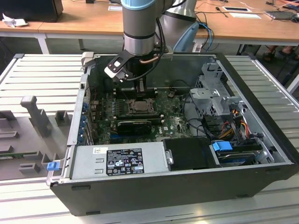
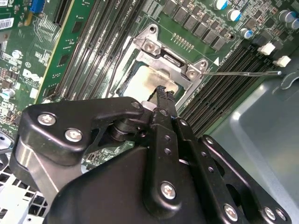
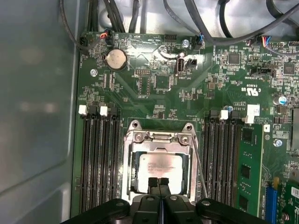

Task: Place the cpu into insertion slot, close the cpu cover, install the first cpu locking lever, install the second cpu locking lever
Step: 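Install the first cpu locking lever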

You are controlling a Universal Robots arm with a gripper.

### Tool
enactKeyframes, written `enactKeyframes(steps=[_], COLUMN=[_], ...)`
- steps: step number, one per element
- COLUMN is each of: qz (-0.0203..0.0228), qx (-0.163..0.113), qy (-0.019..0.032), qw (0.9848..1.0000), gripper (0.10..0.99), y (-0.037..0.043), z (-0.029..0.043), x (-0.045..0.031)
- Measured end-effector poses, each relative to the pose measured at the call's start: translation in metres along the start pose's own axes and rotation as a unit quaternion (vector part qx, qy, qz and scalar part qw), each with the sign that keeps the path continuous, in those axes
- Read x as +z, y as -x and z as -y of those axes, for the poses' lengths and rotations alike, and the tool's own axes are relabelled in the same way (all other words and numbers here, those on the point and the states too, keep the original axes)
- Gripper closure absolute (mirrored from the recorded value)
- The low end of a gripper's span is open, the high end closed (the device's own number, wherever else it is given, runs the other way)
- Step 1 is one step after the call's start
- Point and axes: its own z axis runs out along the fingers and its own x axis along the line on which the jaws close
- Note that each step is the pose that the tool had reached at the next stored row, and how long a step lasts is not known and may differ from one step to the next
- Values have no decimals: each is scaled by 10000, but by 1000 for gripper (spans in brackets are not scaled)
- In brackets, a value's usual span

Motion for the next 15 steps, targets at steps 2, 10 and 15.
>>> enactKeyframes(steps=[2, 10, 15], qz=[0, 0, -1], qx=[-1, 0, 0], qy=[0, -1, 0], qw=[10000, 10000, 10000], gripper=[980, 980, 980], y=[1, 1, 0], z=[2, 2, 0], x=[-2, -29, -53])
